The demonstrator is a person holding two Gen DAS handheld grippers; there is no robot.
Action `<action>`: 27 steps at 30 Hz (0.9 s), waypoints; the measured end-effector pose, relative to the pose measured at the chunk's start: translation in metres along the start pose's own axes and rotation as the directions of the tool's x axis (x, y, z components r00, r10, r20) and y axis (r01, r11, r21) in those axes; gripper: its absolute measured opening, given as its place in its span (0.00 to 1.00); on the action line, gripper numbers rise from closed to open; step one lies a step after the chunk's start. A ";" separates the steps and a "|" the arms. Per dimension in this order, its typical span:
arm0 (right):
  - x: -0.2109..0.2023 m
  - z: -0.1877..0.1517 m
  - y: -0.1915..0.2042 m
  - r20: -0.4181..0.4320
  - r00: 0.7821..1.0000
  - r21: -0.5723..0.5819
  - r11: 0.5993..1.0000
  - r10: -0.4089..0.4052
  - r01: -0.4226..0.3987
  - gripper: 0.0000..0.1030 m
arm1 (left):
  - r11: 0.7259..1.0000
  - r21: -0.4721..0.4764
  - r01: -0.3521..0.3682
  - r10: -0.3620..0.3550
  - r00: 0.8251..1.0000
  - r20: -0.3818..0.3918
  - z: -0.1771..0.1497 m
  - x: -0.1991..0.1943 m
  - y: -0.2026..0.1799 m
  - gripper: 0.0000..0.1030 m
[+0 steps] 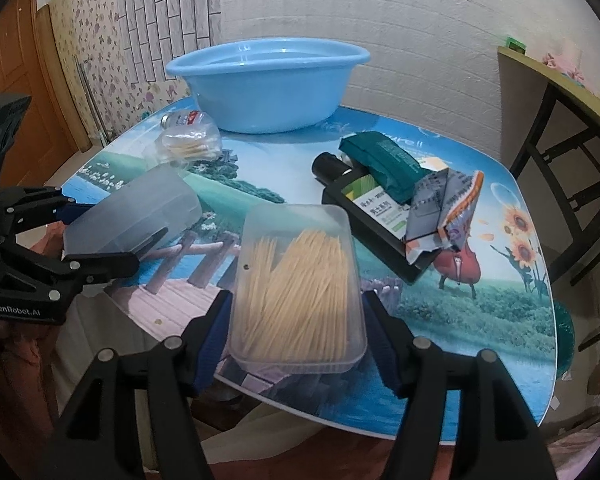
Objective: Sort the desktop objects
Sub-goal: 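Carry the clear lid and the toothpick box over the basin with both tools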
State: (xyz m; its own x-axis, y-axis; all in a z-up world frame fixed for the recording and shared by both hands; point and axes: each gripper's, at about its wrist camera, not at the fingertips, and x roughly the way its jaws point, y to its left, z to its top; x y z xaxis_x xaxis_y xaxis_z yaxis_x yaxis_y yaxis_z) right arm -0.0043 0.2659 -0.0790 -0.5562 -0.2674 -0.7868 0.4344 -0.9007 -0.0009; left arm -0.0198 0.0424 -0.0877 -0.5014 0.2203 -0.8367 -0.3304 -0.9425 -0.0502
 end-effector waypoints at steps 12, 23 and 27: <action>-0.003 0.002 -0.005 0.032 0.999 0.024 0.999 0.042 -0.043 0.58 | 0.999 -0.029 0.023 -0.021 0.997 0.069 0.006 -0.017 0.006 0.59; -0.031 0.036 0.003 0.136 0.986 0.003 0.995 0.094 -0.095 0.58 | 0.995 -0.095 -0.008 0.028 0.978 0.205 0.036 -0.062 0.030 0.59; -0.035 0.054 0.005 0.173 0.977 -0.003 0.992 0.124 -0.126 0.58 | 0.994 -0.106 -0.025 0.050 0.967 0.248 0.052 -0.073 0.040 0.59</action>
State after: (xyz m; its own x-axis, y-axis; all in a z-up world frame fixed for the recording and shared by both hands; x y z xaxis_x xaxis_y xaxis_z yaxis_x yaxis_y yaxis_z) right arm -0.0211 0.2521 -0.0184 -0.6124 -0.4324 -0.6618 0.5028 -0.8591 0.0961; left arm -0.0379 0.0018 -0.0005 -0.7000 0.2281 -0.6767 -0.2315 -0.9689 -0.0871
